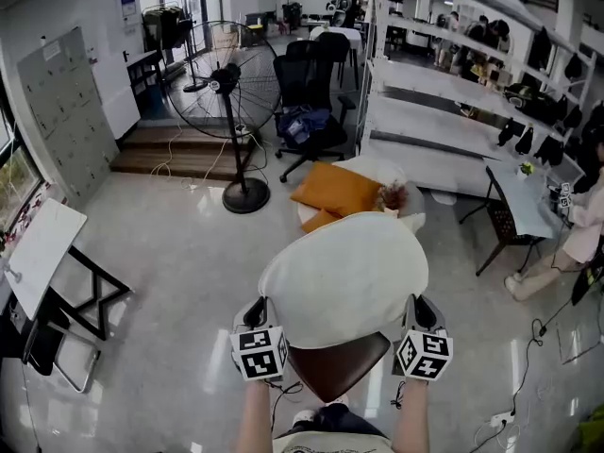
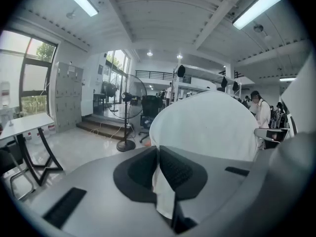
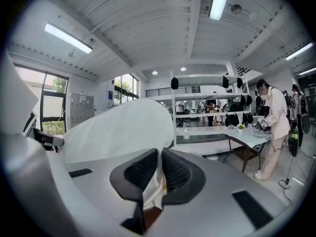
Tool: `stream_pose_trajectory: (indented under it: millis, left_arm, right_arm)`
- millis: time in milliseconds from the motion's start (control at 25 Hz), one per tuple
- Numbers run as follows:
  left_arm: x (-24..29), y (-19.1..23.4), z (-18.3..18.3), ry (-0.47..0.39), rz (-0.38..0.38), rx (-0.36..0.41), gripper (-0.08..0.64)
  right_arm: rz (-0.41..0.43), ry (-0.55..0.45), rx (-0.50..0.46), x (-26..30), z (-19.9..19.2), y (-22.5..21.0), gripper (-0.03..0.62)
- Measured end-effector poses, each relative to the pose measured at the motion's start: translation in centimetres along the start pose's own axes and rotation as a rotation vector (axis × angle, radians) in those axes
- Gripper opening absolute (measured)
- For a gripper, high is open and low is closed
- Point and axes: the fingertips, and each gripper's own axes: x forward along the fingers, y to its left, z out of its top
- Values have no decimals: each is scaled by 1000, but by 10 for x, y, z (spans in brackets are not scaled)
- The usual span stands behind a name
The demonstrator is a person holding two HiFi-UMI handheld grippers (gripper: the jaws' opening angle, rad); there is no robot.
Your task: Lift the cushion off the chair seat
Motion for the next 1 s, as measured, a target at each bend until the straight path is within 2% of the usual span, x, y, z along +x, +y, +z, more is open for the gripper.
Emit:
stream_pose_trajectory:
  millis: [320,1000]
  left_arm:
    - [-25,1,35,-85,-4,7,29]
    - [-37,0,44,-124,-4,6,29]
  right_arm:
    - [1,-114,-15,-16,48,10,51]
    - [3,-150,-13,-29,56,11,51]
